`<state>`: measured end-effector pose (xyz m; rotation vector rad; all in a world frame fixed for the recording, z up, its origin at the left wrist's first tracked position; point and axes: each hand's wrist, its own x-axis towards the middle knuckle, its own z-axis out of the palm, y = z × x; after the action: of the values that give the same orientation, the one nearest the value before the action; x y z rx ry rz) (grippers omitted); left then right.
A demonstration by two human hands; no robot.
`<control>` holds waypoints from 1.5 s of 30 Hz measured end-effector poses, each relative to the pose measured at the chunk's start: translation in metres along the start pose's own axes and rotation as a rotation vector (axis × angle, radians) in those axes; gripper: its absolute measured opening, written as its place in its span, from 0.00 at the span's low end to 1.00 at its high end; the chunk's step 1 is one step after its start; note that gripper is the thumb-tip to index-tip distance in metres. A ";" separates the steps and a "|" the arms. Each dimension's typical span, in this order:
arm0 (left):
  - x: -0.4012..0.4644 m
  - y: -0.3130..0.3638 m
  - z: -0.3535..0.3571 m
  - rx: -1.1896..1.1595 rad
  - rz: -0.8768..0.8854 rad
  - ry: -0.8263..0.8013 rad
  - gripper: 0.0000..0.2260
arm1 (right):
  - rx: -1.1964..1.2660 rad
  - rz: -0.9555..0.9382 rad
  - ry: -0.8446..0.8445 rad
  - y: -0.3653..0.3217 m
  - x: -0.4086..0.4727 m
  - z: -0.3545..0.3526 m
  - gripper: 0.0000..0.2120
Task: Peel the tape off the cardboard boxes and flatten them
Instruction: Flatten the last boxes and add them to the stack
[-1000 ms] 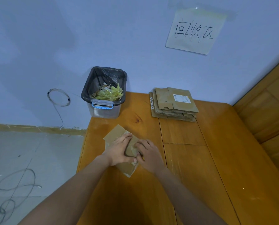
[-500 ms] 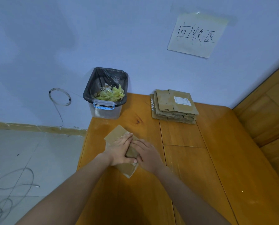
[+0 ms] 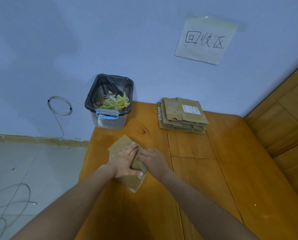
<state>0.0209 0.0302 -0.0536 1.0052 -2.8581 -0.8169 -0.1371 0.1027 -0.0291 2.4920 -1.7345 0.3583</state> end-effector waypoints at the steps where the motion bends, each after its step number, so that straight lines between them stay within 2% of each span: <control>1: 0.000 0.000 0.000 0.001 0.001 -0.003 0.48 | -0.002 0.010 0.008 -0.002 0.001 0.002 0.14; 4: 0.000 0.002 -0.001 0.027 -0.002 -0.026 0.48 | 0.027 0.051 0.037 -0.007 -0.002 0.006 0.16; 8: 0.002 0.003 -0.002 0.072 -0.012 -0.061 0.48 | 0.004 0.099 0.131 -0.006 -0.011 0.006 0.11; 12: 0.003 0.001 -0.002 0.081 -0.008 -0.065 0.48 | -0.017 0.115 0.141 -0.003 -0.027 0.005 0.09; 18: 0.003 0.001 -0.001 0.114 -0.007 -0.090 0.58 | -0.045 0.100 0.133 0.000 -0.041 0.000 0.10; 23: 0.000 -0.001 -0.001 0.089 -0.028 -0.083 0.52 | -0.062 0.082 0.095 0.008 -0.056 -0.005 0.12; 27: 0.000 -0.002 -0.004 0.043 -0.062 -0.099 0.55 | -0.051 0.060 0.101 0.022 -0.063 -0.020 0.14; 30: 0.000 0.001 -0.002 0.051 -0.070 -0.092 0.50 | -0.069 0.020 0.081 0.028 -0.070 -0.028 0.09; 35: 0.001 0.020 0.000 0.210 -0.122 -0.088 0.51 | 0.076 0.102 0.051 0.025 -0.072 -0.030 0.05; 38: 0.007 0.035 0.001 0.364 -0.094 -0.089 0.50 | 0.105 0.163 0.021 0.022 -0.066 -0.028 0.08; 41: 0.018 0.048 0.003 0.443 -0.046 -0.180 0.51 | 0.157 0.184 -0.004 0.024 -0.061 -0.023 0.11; 45: 0.026 0.056 0.012 0.503 -0.081 -0.264 0.52 | 0.212 0.179 0.049 0.033 -0.058 -0.017 0.09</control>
<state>-0.0344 0.0576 -0.0412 1.1286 -3.3657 -0.2386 -0.1892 0.1475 -0.0289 2.4440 -2.0016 0.6432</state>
